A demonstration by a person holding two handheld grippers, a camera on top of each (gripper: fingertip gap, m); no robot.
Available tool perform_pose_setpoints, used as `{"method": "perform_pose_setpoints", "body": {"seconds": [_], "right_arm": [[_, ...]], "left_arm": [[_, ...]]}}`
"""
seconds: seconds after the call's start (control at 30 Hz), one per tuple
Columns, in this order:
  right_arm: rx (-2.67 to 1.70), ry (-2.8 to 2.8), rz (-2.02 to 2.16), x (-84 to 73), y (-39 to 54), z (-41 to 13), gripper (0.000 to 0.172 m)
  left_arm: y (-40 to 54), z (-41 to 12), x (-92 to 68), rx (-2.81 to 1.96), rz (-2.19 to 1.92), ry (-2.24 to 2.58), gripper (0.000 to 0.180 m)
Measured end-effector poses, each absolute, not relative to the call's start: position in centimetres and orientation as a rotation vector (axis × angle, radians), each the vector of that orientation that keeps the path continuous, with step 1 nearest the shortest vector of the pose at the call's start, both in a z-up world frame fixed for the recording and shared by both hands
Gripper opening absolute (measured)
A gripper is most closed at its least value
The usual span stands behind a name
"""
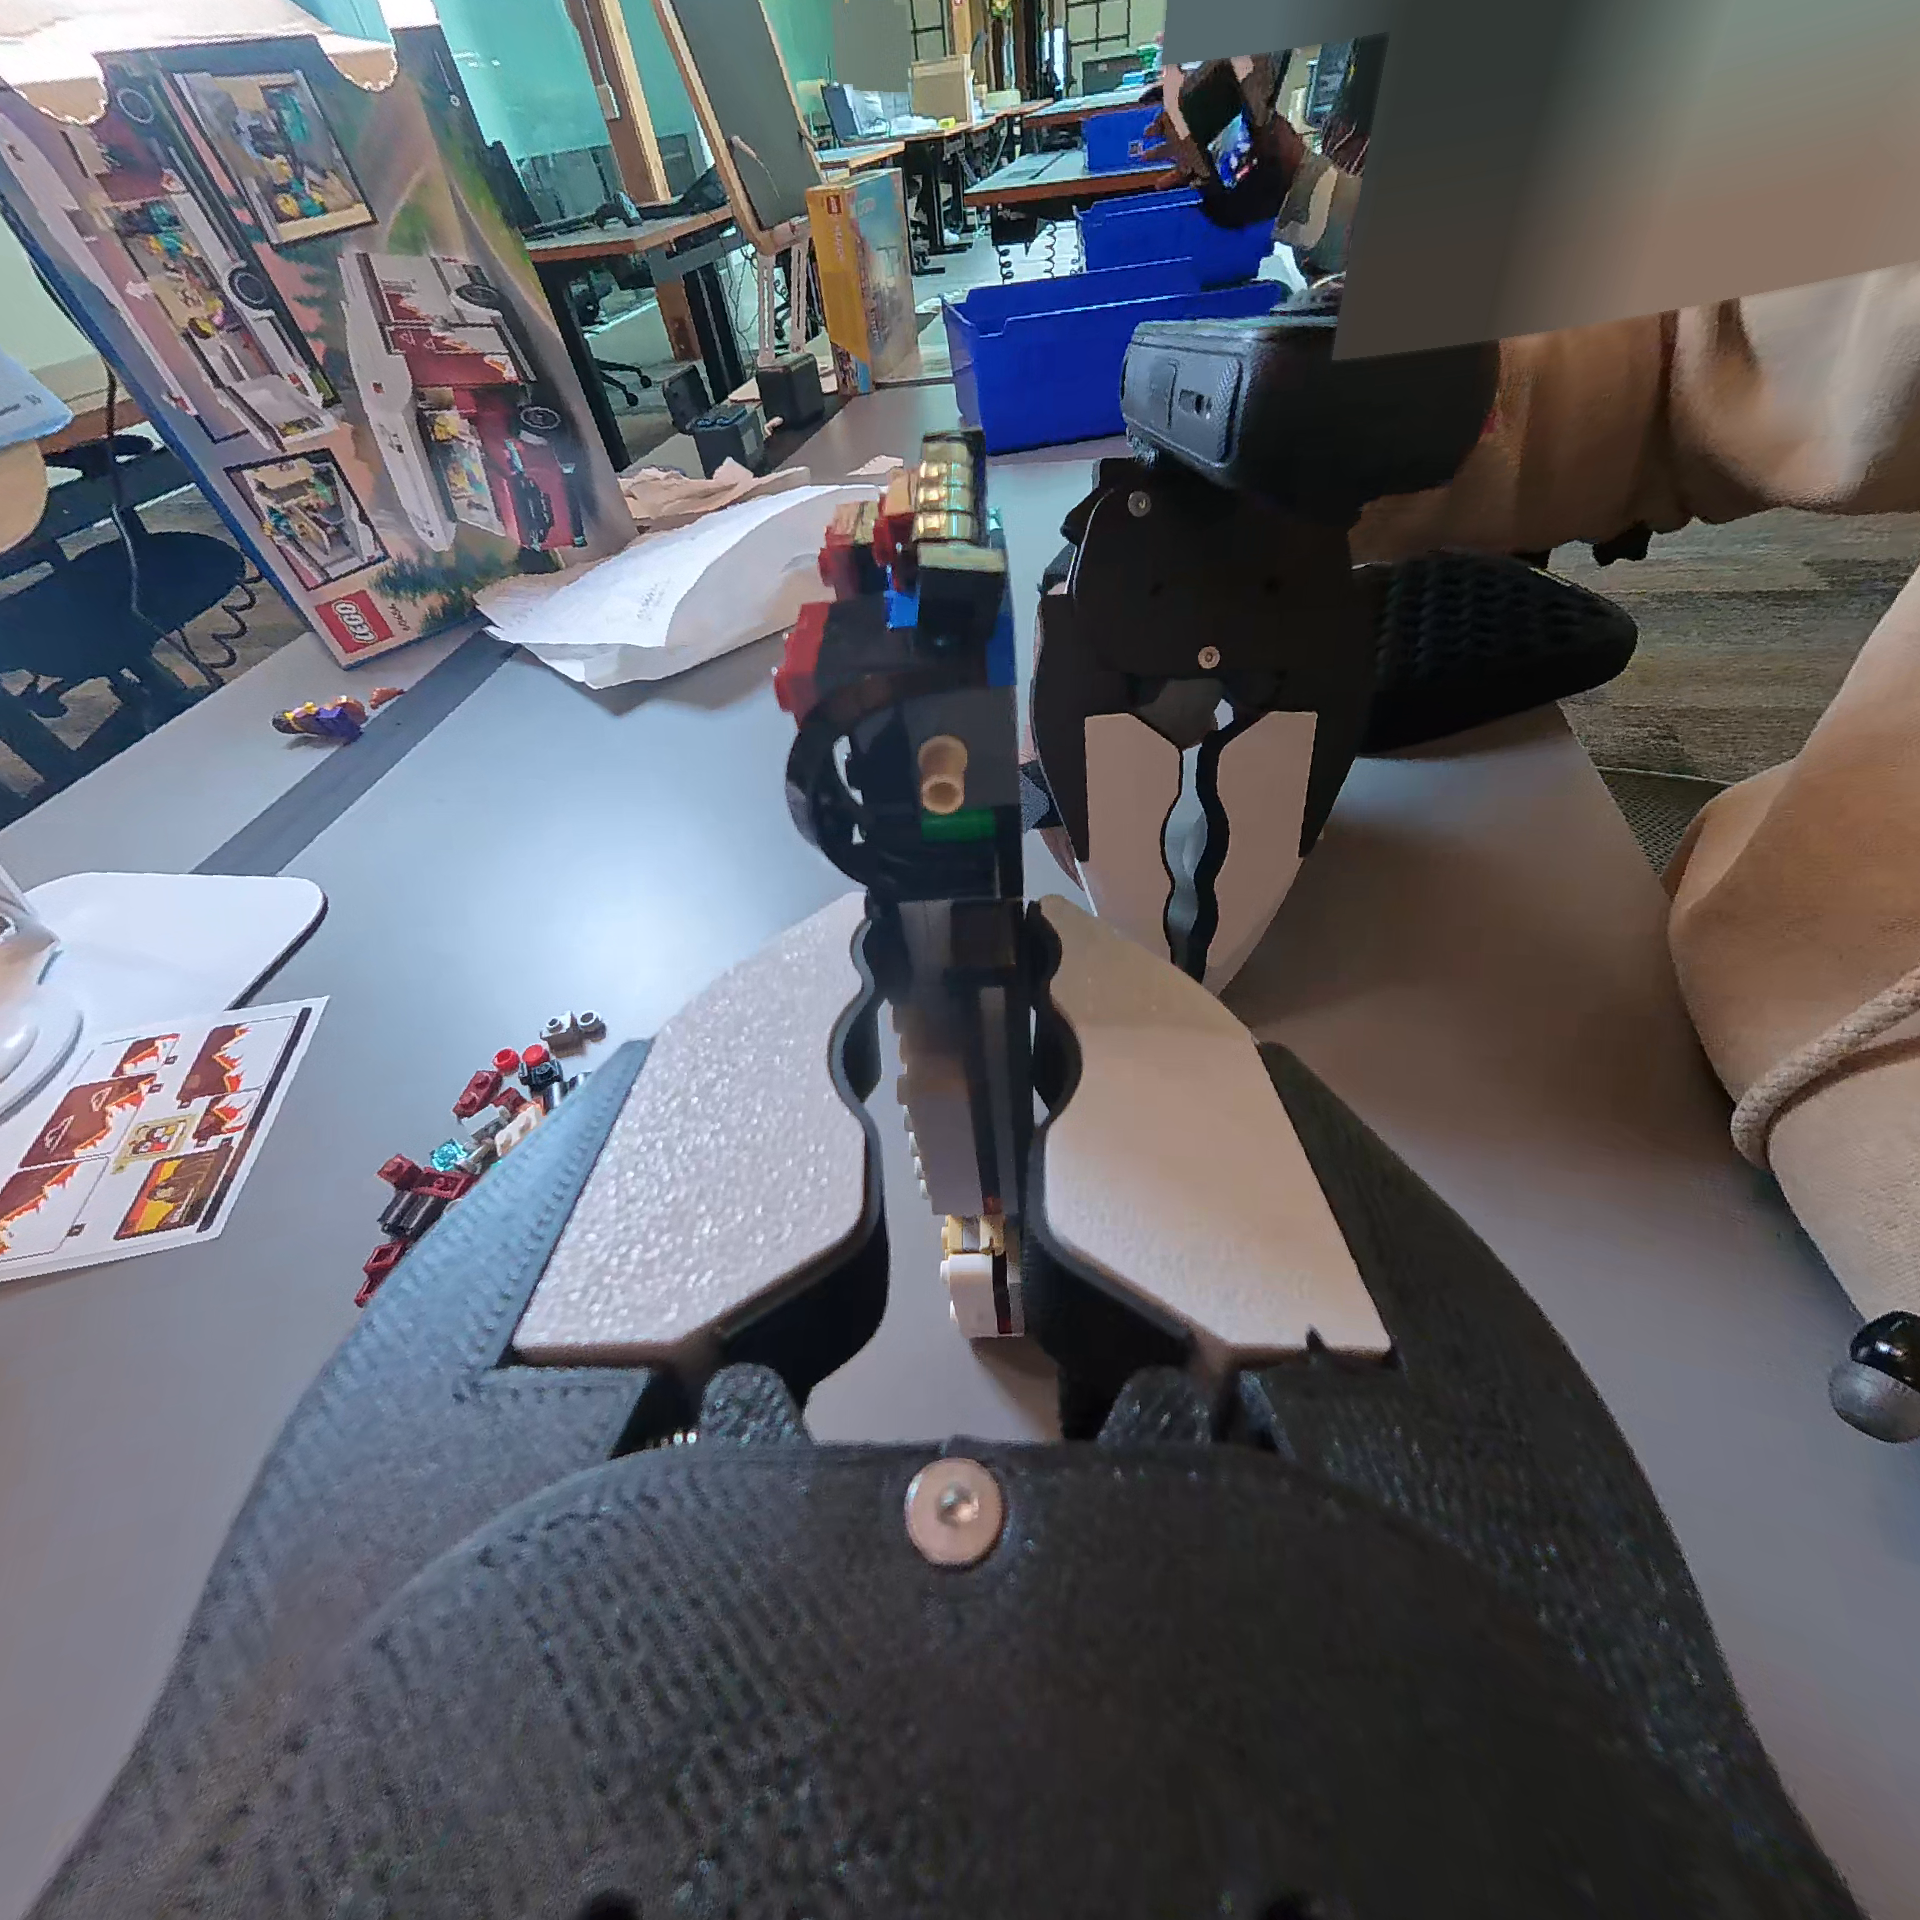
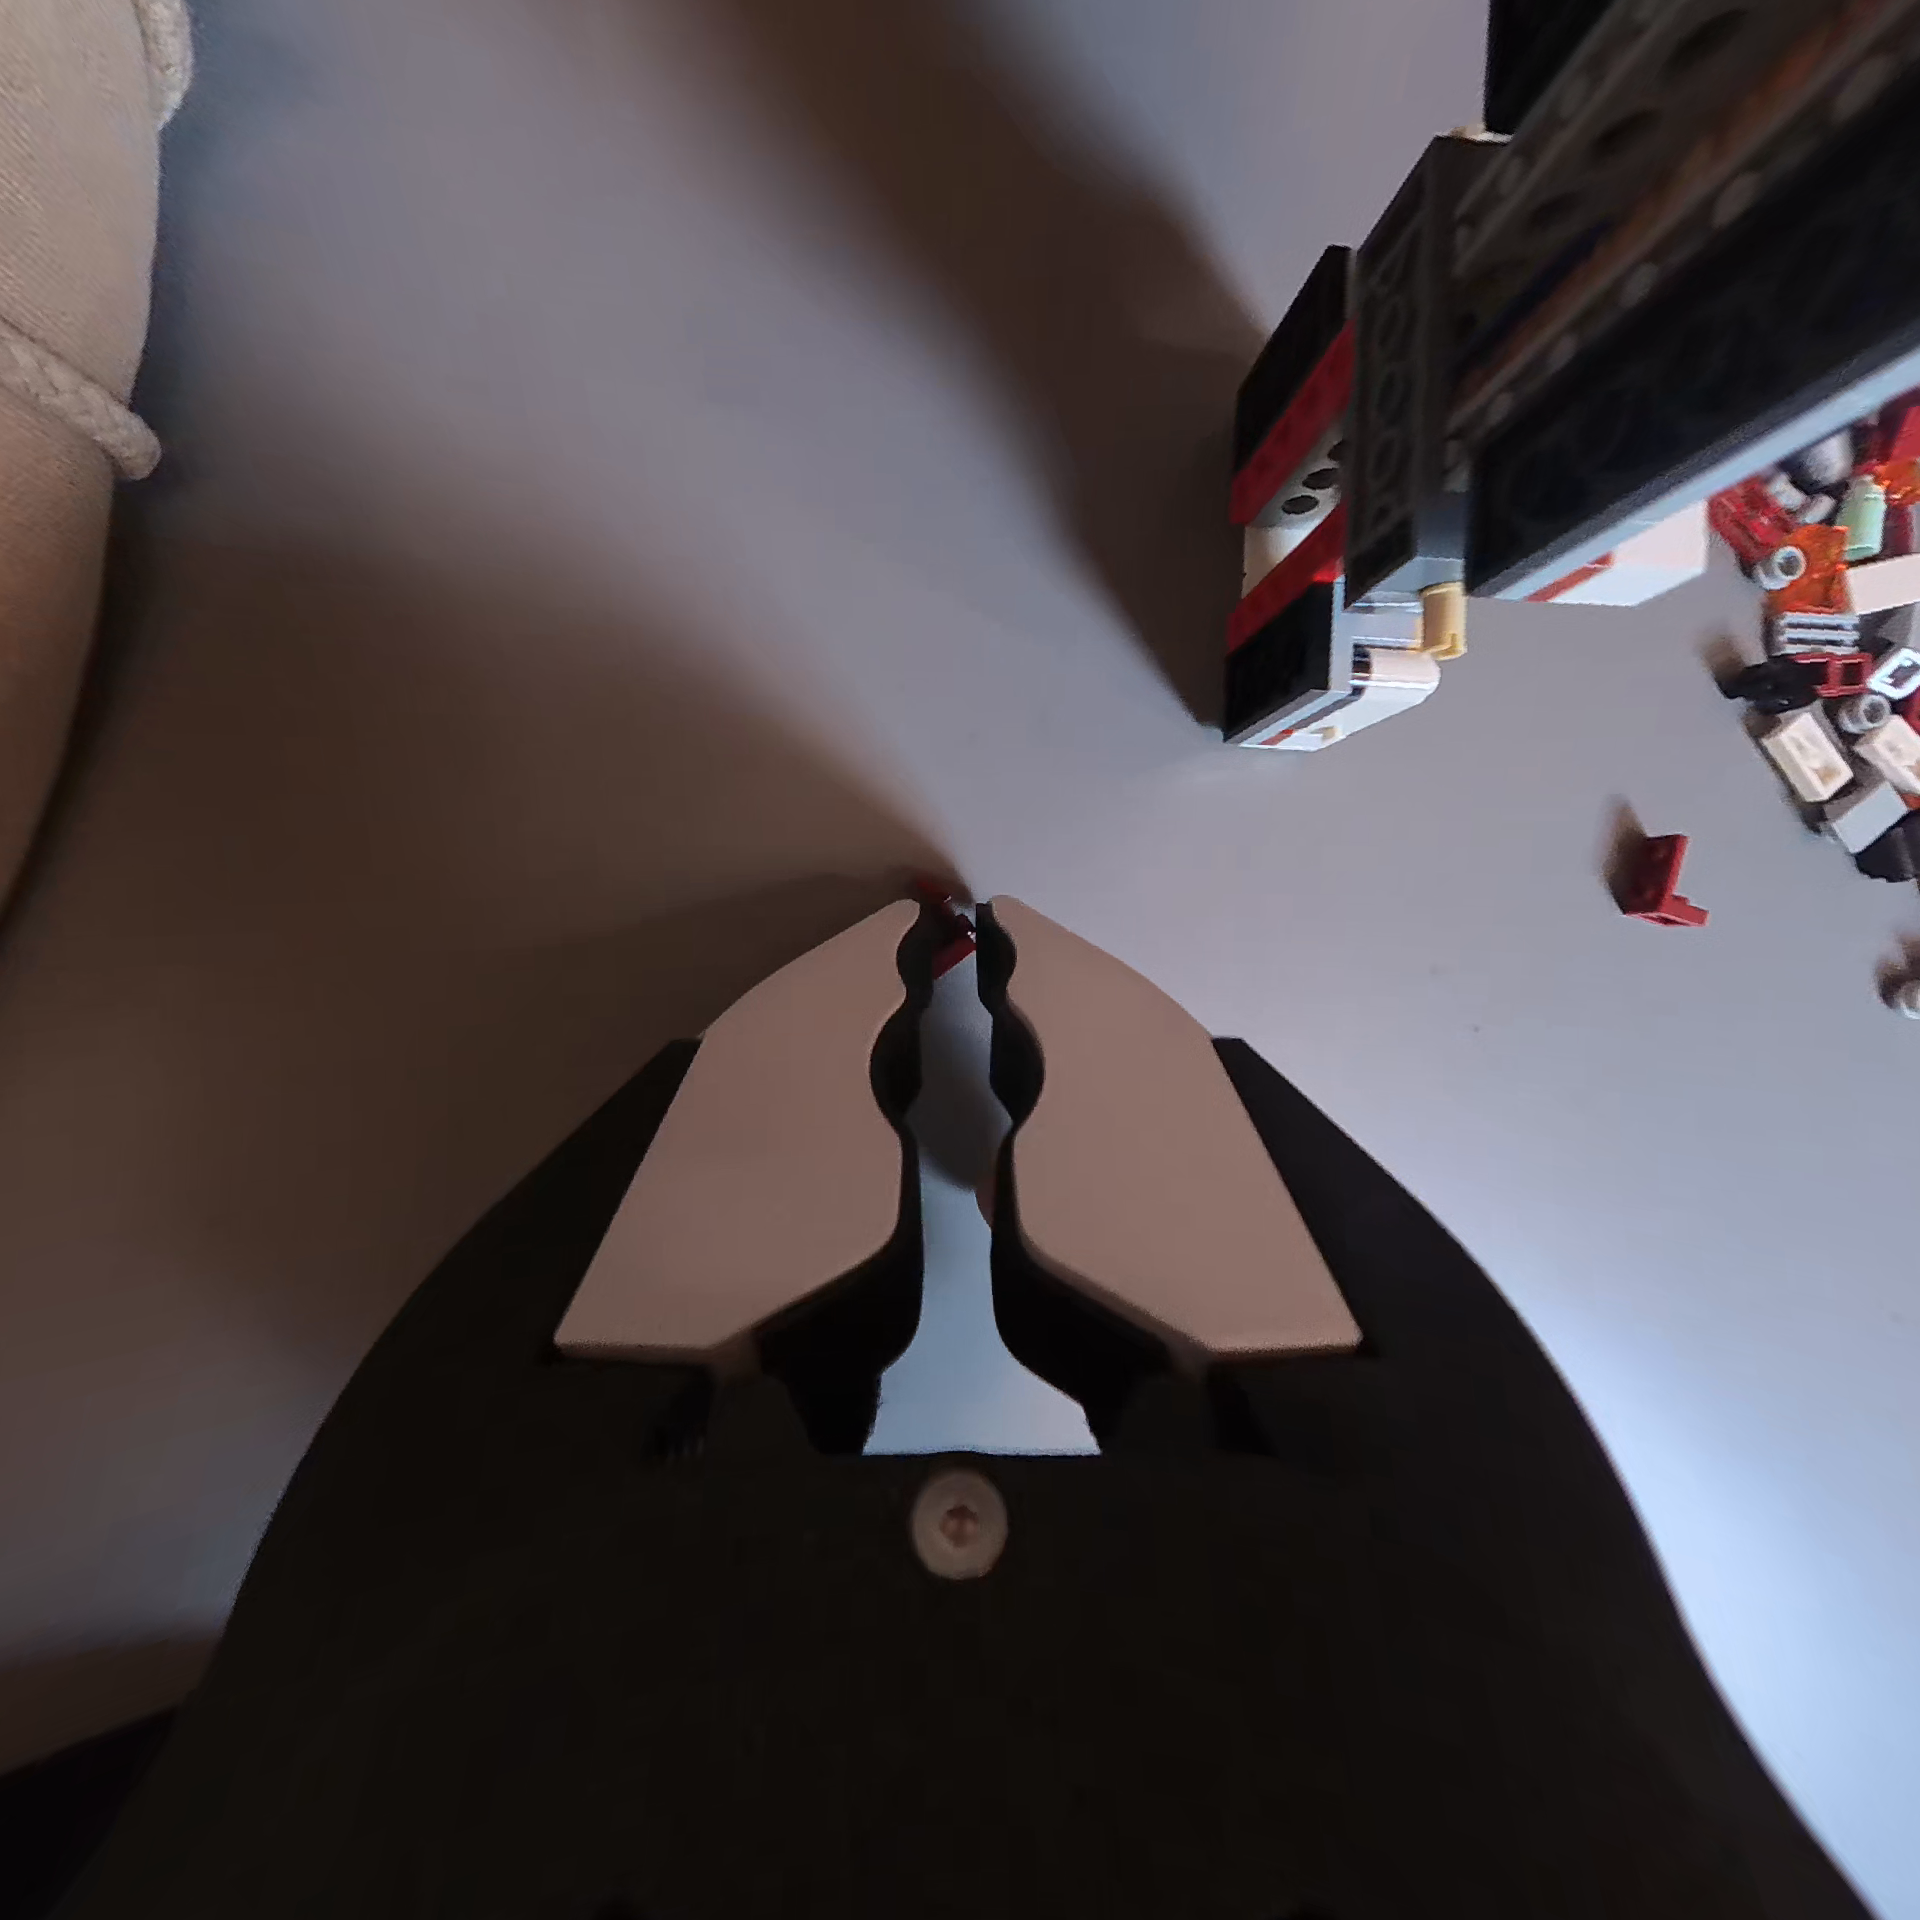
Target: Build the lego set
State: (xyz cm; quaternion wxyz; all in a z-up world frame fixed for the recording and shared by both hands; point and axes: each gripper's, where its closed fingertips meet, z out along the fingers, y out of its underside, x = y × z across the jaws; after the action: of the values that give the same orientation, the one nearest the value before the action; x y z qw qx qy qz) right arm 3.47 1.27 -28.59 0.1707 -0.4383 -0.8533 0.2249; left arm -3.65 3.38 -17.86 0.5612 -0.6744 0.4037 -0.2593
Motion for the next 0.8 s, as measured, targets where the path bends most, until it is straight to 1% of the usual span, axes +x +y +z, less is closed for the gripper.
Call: {"method": "perform_pose_setpoints", "body": {"seconds": [0.23,0.33,0.47,0.8], "right_arm": [[-1.346,-2.301,0.638,3.4,2.3,-28.5,0.008],[-1.359,-2.295,0.615,3.6,2.6,-28.5,0.017],[-1.372,-2.287,0.637,4.1,2.9,-27.8,0.017],[-1.422,-2.3,0.583,5.2,3.2,-28.7,0.018]], "left_arm": [[3.6,-17.2,-4.0,-1.57,-0.595,0.926,0.026],[3.5,-17.2,-3.9,-1.566,-0.591,0.928,0.026],[3.5,-17.2,-3.9,-1.565,-0.576,0.933,0.026],[3.5,-17.2,-3.9,-1.561,-0.566,0.936,0.026]]}}
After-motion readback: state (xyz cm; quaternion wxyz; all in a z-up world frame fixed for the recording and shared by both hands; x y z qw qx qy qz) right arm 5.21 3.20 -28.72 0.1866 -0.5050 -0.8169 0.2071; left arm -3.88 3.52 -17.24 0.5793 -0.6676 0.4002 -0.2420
